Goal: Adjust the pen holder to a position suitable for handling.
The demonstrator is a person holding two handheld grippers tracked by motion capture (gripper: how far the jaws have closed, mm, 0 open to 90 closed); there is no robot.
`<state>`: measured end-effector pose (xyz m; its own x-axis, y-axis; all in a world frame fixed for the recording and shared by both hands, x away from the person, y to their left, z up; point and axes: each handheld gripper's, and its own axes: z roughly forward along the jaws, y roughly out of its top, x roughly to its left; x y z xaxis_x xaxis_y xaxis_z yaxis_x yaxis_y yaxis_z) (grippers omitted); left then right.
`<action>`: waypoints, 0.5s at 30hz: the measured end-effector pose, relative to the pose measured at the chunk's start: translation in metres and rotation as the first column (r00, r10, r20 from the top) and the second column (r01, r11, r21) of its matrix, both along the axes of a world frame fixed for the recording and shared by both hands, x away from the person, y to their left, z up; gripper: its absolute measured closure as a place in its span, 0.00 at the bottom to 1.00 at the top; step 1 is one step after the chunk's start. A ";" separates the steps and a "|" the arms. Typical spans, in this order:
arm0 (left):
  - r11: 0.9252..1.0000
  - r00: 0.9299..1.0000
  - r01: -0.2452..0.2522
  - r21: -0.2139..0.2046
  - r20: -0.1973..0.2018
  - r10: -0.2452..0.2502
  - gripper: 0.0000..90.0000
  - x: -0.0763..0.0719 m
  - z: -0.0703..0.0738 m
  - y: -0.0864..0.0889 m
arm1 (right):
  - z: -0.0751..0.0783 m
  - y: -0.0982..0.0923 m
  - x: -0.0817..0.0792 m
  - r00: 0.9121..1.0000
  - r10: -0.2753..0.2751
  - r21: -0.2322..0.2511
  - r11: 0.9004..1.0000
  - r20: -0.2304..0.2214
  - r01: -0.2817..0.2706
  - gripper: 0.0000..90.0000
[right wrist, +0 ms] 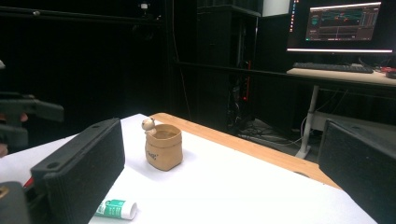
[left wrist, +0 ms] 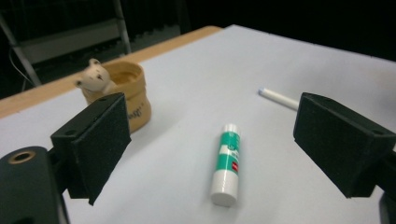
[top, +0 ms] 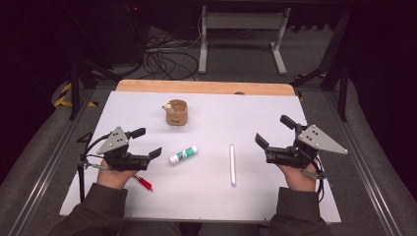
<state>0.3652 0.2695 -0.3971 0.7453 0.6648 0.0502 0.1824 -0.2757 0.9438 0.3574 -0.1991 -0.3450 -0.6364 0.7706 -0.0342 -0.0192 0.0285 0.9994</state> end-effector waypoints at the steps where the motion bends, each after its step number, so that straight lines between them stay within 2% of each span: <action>1: 1.000 1.000 0.007 0.015 -0.007 -0.007 0.14 0.001 -0.002 -0.003 | 0.000 0.000 0.000 1.000 -0.001 -0.001 1.000 -0.001 0.001 0.01; 2: 0.999 1.000 0.012 0.035 -0.011 -0.011 0.15 0.002 -0.004 -0.006 | 0.001 0.000 -0.001 1.000 -0.002 -0.002 1.000 -0.001 0.002 0.02; 3: 0.999 1.000 0.012 0.035 -0.011 -0.011 0.17 0.002 -0.004 -0.006 | 0.001 0.000 -0.001 1.000 -0.002 -0.004 1.000 -0.004 0.002 0.02; 4: 0.998 0.999 0.020 0.065 -0.033 -0.018 0.17 0.005 -0.008 -0.011 | 0.001 0.000 -0.001 1.000 -0.005 -0.005 1.000 -0.006 0.005 0.02; 6: 0.997 0.999 0.024 0.079 -0.040 -0.021 0.18 0.007 -0.010 -0.013 | 0.001 0.000 -0.002 1.000 -0.008 -0.007 1.000 -0.005 0.008 0.02; 8: 0.993 0.997 0.037 0.111 -0.069 -0.029 0.19 0.011 -0.016 -0.019 | 0.001 0.000 -0.002 1.000 -0.012 -0.010 1.000 -0.006 0.012 0.02; 12: 0.992 0.995 0.050 0.116 -0.097 -0.039 0.21 0.014 -0.020 -0.022 | 0.001 -0.001 -0.004 1.000 -0.015 -0.012 1.000 -0.005 0.015 0.02; 13: 0.991 0.991 0.063 0.114 -0.125 -0.048 0.21 0.017 -0.022 -0.024 | 0.001 -0.001 -0.004 1.000 -0.016 -0.011 1.000 -0.008 0.016 0.02; 15: 0.991 0.989 0.066 0.120 -0.140 -0.049 0.22 0.019 -0.025 -0.026 | 0.001 -0.001 -0.005 1.000 -0.018 -0.013 1.000 -0.009 0.017 0.03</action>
